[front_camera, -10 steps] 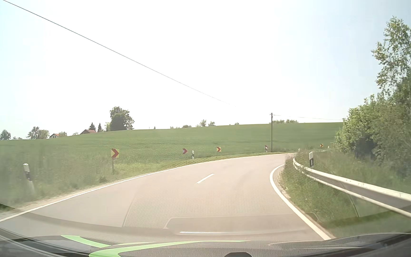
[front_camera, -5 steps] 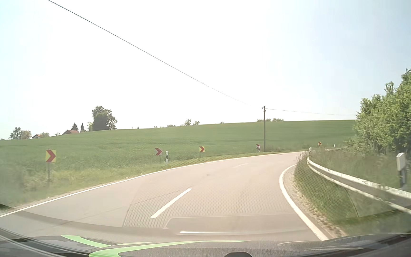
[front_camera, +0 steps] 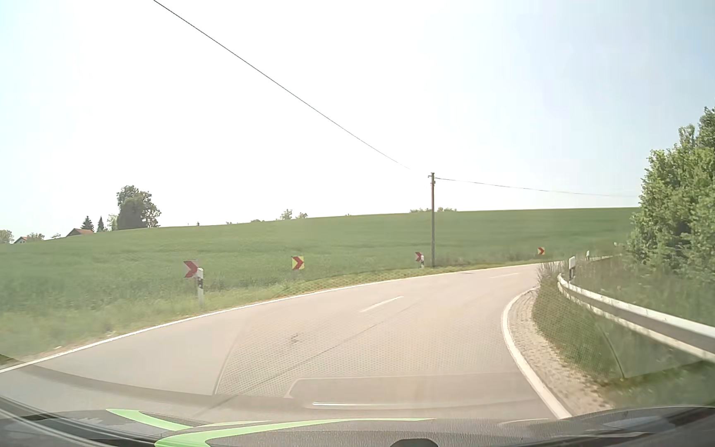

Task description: Follow the waypoints while adhering to traffic rules and regulations

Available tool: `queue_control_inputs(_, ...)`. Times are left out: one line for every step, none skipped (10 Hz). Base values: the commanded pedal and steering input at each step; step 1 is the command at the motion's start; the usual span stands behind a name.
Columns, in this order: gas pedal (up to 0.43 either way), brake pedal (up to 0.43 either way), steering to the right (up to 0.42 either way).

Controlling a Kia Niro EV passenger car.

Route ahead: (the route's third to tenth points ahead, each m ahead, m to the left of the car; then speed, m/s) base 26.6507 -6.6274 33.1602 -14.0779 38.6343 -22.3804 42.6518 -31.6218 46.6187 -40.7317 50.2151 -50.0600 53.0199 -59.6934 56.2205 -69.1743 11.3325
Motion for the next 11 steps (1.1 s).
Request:
queue_control_inputs(0.098,0.0,0.089)
queue_control_inputs(0.098,0.0,0.093)
queue_control_inputs(0.098,0.0,0.097)
queue_control_inputs(0.098,0.0,0.102)
queue_control_inputs(0.098,0.0,0.107)
queue_control_inputs(0.098,0.0,0.113)
queue_control_inputs(0.098,0.0,0.118)
queue_control_inputs(0.098,0.0,0.122)
queue_control_inputs(0.098,0.0,0.123)
queue_control_inputs(0.098,0.0,0.125)
queue_control_inputs(0.098,0.0,0.127)
